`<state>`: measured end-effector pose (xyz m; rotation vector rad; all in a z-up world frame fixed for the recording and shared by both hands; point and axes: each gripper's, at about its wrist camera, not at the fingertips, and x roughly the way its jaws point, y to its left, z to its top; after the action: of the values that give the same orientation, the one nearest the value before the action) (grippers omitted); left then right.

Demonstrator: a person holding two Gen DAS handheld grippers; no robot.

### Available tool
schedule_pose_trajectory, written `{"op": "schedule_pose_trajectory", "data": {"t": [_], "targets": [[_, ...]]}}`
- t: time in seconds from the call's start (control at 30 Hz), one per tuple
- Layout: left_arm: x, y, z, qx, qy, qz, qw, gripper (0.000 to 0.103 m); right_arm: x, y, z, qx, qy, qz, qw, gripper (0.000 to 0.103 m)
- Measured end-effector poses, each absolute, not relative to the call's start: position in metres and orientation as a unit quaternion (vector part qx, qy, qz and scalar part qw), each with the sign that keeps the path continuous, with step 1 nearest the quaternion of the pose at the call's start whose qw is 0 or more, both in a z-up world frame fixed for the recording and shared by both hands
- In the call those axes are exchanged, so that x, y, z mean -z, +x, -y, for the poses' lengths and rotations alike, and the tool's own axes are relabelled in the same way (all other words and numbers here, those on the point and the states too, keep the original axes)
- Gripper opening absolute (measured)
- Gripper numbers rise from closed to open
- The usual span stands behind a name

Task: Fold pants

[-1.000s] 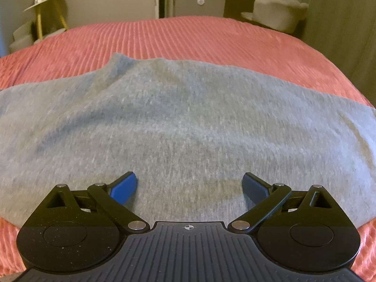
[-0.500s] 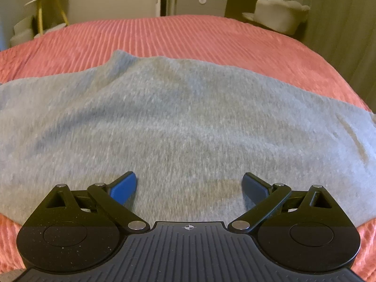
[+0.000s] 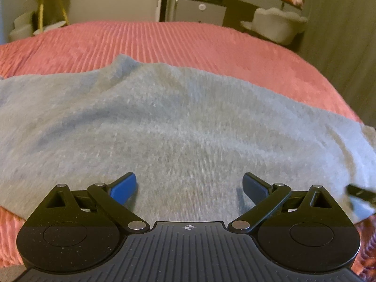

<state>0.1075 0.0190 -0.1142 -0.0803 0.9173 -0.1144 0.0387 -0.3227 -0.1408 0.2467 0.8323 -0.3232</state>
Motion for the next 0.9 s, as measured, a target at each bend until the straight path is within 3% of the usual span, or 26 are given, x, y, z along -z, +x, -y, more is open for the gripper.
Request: {"op": "schedule_pose_trajectory", "data": {"t": [0.3,0.4,0.47,0.57,0.77,0.83,0.9], "targets": [[0.115,0.109,-0.024,0.059,-0.054,-0.453,0.888,0.100,0.135,0.049,0.333,0.113,0.040,-0.425,0.897,0.103],[0.114,0.108,-0.027,0.063,-0.064,-0.451,0.888,0.100,0.130,0.045,0.363,0.271,0.024,-0.430,0.861,0.103],[0.114,0.109,-0.026,0.062,-0.065,-0.449,0.889,0.100,0.118,0.031,0.379,0.332,0.075,-0.418,0.842,0.102],[0.120,0.113,-0.020,0.058,-0.049,-0.459,0.885,0.100,0.107,0.018,0.355,0.231,0.123,-0.403,0.877,0.099],[0.120,0.108,-0.011,0.061,-0.013,-0.456,0.888,0.100,0.111,0.035,0.266,0.085,0.071,-0.390,0.914,0.081],[0.120,0.107,-0.009,0.061,-0.004,-0.453,0.889,0.100,0.119,0.047,0.253,0.056,0.061,-0.404,0.911,0.066],[0.121,0.107,-0.007,0.057,0.004,-0.454,0.889,0.100,0.129,0.055,0.245,0.043,0.016,-0.420,0.906,0.065]]}}
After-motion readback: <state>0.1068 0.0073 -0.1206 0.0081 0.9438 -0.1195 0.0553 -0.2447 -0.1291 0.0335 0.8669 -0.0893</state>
